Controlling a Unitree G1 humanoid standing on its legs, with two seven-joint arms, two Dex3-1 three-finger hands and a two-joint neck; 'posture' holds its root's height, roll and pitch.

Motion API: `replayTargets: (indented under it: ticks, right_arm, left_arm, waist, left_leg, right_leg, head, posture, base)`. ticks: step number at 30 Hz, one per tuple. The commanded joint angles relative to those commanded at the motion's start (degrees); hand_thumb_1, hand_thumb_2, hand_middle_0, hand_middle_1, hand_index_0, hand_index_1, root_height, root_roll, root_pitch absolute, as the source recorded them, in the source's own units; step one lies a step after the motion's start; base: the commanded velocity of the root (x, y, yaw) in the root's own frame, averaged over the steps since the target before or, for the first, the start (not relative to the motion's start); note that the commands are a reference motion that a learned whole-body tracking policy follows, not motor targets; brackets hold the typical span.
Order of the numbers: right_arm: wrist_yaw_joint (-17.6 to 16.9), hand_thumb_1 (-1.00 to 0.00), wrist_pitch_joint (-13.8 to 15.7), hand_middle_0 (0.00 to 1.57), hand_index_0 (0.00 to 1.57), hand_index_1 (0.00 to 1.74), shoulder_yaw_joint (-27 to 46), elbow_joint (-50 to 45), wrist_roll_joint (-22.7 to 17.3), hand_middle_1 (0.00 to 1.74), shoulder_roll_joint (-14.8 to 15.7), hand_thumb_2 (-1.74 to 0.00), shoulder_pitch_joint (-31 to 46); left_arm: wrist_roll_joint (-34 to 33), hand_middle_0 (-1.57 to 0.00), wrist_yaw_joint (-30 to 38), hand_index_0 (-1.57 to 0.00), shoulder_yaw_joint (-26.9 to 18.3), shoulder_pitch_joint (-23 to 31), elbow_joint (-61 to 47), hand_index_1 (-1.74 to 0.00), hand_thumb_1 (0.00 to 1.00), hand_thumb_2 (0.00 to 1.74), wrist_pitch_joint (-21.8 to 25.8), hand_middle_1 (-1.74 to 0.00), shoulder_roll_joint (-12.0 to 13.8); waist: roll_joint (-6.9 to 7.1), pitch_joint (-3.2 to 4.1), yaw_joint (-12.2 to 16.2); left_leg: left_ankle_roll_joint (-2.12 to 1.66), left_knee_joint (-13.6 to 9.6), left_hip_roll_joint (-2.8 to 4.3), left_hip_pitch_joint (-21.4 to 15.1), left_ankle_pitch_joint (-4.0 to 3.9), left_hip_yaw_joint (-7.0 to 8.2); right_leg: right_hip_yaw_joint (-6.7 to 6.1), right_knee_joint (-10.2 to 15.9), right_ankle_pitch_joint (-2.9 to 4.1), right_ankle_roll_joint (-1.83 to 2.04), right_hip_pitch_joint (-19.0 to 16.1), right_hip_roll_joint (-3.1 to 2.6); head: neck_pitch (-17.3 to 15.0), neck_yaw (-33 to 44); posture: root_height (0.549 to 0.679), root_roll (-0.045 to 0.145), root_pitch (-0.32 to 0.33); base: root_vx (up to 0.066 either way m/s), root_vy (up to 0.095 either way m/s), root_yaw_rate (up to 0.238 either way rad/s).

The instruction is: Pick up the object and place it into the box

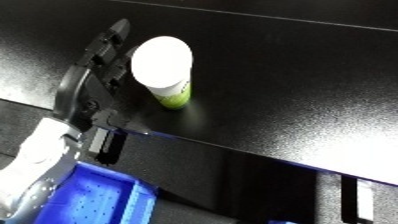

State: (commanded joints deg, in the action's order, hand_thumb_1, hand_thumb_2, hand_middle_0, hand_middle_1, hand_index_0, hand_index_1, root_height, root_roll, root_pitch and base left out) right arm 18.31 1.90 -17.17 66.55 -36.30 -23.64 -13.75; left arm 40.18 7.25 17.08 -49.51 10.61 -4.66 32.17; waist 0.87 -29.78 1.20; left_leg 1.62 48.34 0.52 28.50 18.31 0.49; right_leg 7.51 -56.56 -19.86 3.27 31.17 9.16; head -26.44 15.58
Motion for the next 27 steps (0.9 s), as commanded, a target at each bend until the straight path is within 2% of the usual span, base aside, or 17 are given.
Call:
replayTargets:
  ticks: [6, 12, 18, 27]
  right_arm:
    - [-0.3, 0.00, 0.0, 0.00, 0.00, 0.00, -0.3, -0.7, -0.6, 0.00, -0.2, 0.00, -0.5]
    - [0.0, 0.00, 0.6, 0.00, 0.00, 0.00, -0.7, -1.4, -1.4, 0.00, -0.4, 0.00, -0.9]
    - [-0.1, 0.00, 0.9, 0.00, 0.00, 0.00, -1.2, -1.8, -1.6, 0.00, -0.1, 0.00, -1.3]
    - [-0.8, 0.00, 0.9, 0.00, 0.00, 0.00, -1.7, -2.1, -2.1, 0.00, 0.6, 0.00, -1.4]
  left_arm:
    - [-1.5, 0.00, 1.9, 0.00, 1.6, -2.9, 5.4, 0.00, 0.00, 0.00, 0.8, 0.00, -0.5]
    - [-2.4, 0.00, 2.9, 0.00, 3.1, -6.1, 10.0, 0.00, 0.00, 0.00, 1.4, 0.00, -0.9]
    - [-2.4, -0.47, 2.4, -0.47, 4.3, -8.2, 12.4, -0.52, 0.30, 0.52, 2.0, -0.52, -1.4]
    - [-4.9, -1.18, 0.2, -1.18, 5.8, -10.4, 11.5, -1.30, 0.75, 1.30, 2.8, -1.30, -1.8]
  waist:
    - [0.52, -0.01, 1.0]
    - [0.95, -0.01, 1.9]
    - [1.05, -0.01, 2.4]
    - [0.79, -0.01, 2.7]
  left_leg:
    - [0.25, 0.5, 0.33, 1.0, 0.25, 0.67]
    - [0.48, 1.1, 0.60, 1.8, 0.77, 1.11]
    - [0.61, 1.3, 0.70, 2.2, 1.17, 1.38]
    - [0.65, 0.7, 0.54, 1.7, 1.38, 1.62]
  right_leg:
    - [-0.48, 0.1, 0.62, 0.32, 1.4, -0.23]
    - [-0.85, 0.2, 0.92, 0.51, 2.4, -0.43]
    - [-1.21, 0.3, 0.96, 0.53, 3.0, -0.56]
    - [-1.47, 0.8, 1.06, 0.63, 2.8, -0.59]
  head:
    - [2.6, 1.6]
    - [3.4, 2.4]
    - [3.5, 3.2]
    - [3.8, 3.4]
  posture:
    - [0.609, 0.017, -0.032]
    - [0.608, 0.015, -0.020]
    - [0.608, 0.015, -0.012]
    - [0.610, 0.015, -0.007]
  base:
    - [-0.016, 0.013, -0.057]
    - [-0.007, 0.011, -0.054]
    - [0.003, 0.013, -0.032]
    - [0.003, 0.004, 0.000]
